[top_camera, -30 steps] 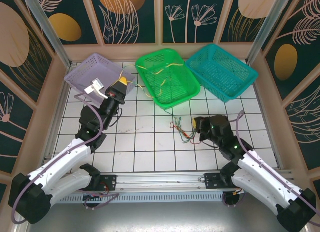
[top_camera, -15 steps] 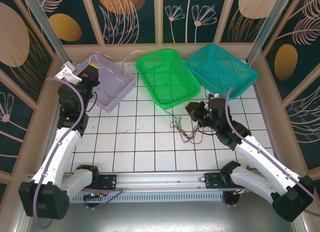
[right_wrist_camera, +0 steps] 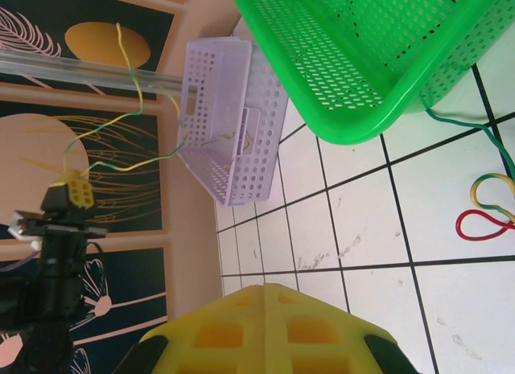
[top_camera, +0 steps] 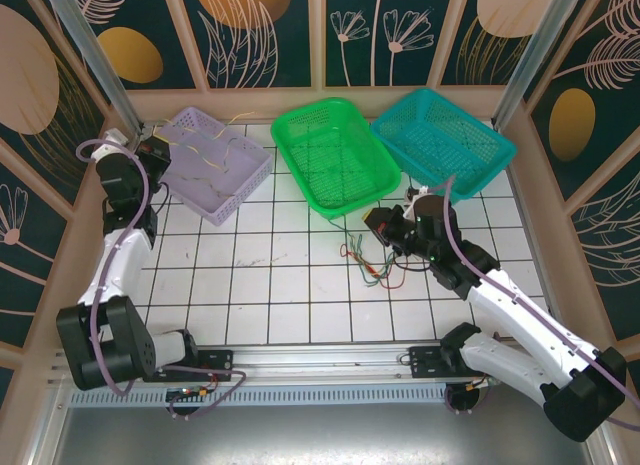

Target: Untangle the cables

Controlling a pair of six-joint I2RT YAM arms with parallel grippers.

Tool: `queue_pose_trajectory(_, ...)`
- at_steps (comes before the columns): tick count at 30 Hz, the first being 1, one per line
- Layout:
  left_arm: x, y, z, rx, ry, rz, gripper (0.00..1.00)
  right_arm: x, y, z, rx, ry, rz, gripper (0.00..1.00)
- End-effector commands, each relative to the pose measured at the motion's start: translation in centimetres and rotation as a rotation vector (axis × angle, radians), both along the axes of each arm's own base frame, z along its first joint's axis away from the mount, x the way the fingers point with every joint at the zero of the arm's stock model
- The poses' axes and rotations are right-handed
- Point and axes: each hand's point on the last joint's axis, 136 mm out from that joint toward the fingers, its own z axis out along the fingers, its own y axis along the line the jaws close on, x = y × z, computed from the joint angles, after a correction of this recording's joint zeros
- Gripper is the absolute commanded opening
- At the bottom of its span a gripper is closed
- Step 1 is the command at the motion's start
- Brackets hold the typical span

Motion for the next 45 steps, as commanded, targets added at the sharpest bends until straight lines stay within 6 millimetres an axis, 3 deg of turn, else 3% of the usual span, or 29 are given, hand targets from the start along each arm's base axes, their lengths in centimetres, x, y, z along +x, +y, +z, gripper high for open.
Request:
queue_pose_trajectory(1, 1.5, 0.6, -0.8, -0.014, 0.0, -0.038, 0.12, 0.2, 0.4, 0.1, -0.003, -0.024, 0.028, 0.01)
queue_pose_trajectory(3, 2.7, 0.9, -3.2, -0.01, 0.074, -0.057, 0.4, 0.3, 0.5, -0.1, -0.005, -0.018, 0.031, 0.01)
queue_pose_trajectory(5, 3.6, 1.1, -4.7, 0.015, 0.134, -0.069, 0.54, 0.4, 0.6, 0.0, -0.002, -0.02, 0.036, 0.01)
queue_pose_trajectory(8, 3.4, 1.0, -5.2, 0.033, 0.167, -0.079, 0.63, 0.5, 0.7, 0.0, -0.003, -0.025, 0.041, 0.01)
queue_pose_trajectory(9, 3.5, 1.1, -3.6, 0.047, 0.145, -0.072, 0.64, 0.5, 0.7, 0.1, -0.005, -0.027, 0.042, 0.01)
queue_pose_trajectory(13, 1.7, 0.9, -0.9, 0.069, 0.141, -0.052, 0.64, 0.6, 0.1, -0.3, -0.044, -0.03, 0.025, 0.01)
queue_pose_trajectory(15, 0.7, -0.7, 0.5, 0.085, 0.145, -0.075, 0.64, 0.7, -0.7, -0.9, -0.08, -0.013, -0.001, 0.01)
queue_pose_trajectory(17, -0.4, -3.6, 2.1, 0.106, 0.134, -0.125, 0.64, 0.7, -2.2, -2.5, -0.141, 0.039, -0.052, 0.01)
queue_pose_trajectory(21, -3.9, -12.0, 2.5, 0.066, 0.124, -0.274, 0.63, 0.2, -6.7, -6.6, -0.278, 0.188, -0.202, 0.07)
queue_pose_trajectory(25, -8.7, -21.0, -1.5, 0.024, 0.177, -0.432, 0.63, -0.6, -10.6, -9.7, -0.366, 0.29, -0.296, 0.19)
queue_pose_trajectory(27, -11.0, -24.9, -4.3, 0.01, 0.23, -0.499, 0.63, -0.7, -11.3, -10.9, -0.364, 0.31, -0.297, 0.24)
queue_pose_trajectory(31, -14.9, -32.8, -8.9, 0.007, 0.263, -0.672, 0.59, -0.4, -10.1, -13.4, -0.272, 0.345, -0.217, 0.23)
queue_pose_trajectory(34, -16.5, -37.5, -11.6, 0.083, 0.254, -0.805, 0.56, -0.2, -8.8, -14.7, -0.247, 0.38, -0.152, 0.21)
queue_pose_trajectory(36, -16.7, -39.3, -13.9, 0.131, 0.267, -0.857, 0.55, 0.0, -8.5, -15.1, -0.254, 0.397, -0.133, 0.21)
queue_pose_trajectory(39, -16.1, -39.6, -17.0, 0.15, 0.312, -0.84, 0.55, 0.8, -7.7, -14.8, -0.244, 0.378, -0.103, 0.25)
queue_pose_trajectory(42, -15.7, -39.5, -18.0, 0.09, 0.338, -0.803, 0.54, 1.7, -5.8, -14.0, -0.225, 0.334, -0.055, 0.36)
queue_pose_trajectory(45, -15.9, -39.3, -18.7, 0.043, 0.355, -0.783, 0.46, 2.4, -2.7, -13.4, -0.239, 0.315, -0.003, 0.39)
